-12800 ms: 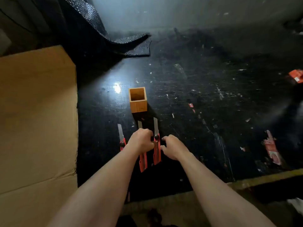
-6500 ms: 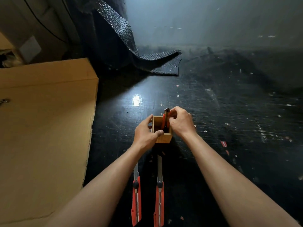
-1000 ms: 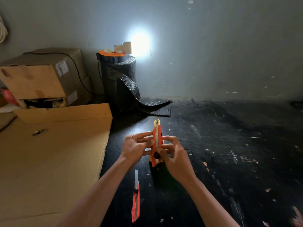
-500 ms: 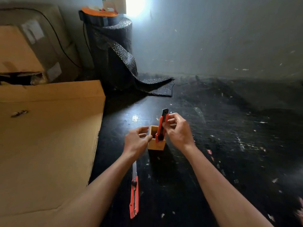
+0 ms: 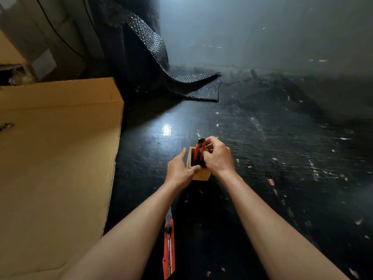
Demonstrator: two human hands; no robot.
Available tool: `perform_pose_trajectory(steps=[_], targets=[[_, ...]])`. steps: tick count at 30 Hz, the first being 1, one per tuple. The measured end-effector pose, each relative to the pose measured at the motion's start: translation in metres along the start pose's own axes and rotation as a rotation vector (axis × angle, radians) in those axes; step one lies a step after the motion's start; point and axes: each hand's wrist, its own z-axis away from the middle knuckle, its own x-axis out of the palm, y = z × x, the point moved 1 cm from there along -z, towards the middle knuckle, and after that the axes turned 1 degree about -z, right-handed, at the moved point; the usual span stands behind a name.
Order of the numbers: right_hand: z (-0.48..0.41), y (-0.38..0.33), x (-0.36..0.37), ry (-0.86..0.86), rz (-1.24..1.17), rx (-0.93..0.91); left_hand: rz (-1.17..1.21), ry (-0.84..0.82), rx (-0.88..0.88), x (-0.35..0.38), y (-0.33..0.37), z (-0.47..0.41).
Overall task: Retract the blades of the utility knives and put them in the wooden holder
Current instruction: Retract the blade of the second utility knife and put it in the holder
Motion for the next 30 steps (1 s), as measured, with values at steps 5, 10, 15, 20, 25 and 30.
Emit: perform_pose_trajectory(steps=[5,10,15,20,25,30], targets=[[-0.006,0.008,0.011,0.001,0.04,0.053,0.059,-0.004,0.053,0.001,0.0,-0.002],[-0.004,0.008,0.014,0.061,0.018,0.044,0.069,-0.012,0.075,0.001,0.001,0.0],[0.005,0.002,0.005,0.11,0.017,-0.012,0.078,0.005,0.083,0.0,0.002,0.004],[0.027,-0.006,-0.007,0.13,0.096,-0.089,0.075,0.06,0.04,-0.007,-0.002,0.019],[0.069,-0.009,-0.007,0.019,0.111,-0.092,0.018,0.111,0.061,-0.02,-0.028,0.063],[0.12,-0.004,0.016,-0.122,0.114,-0.057,-0.086,0.156,0.039,-0.03,-0.066,0.111]])
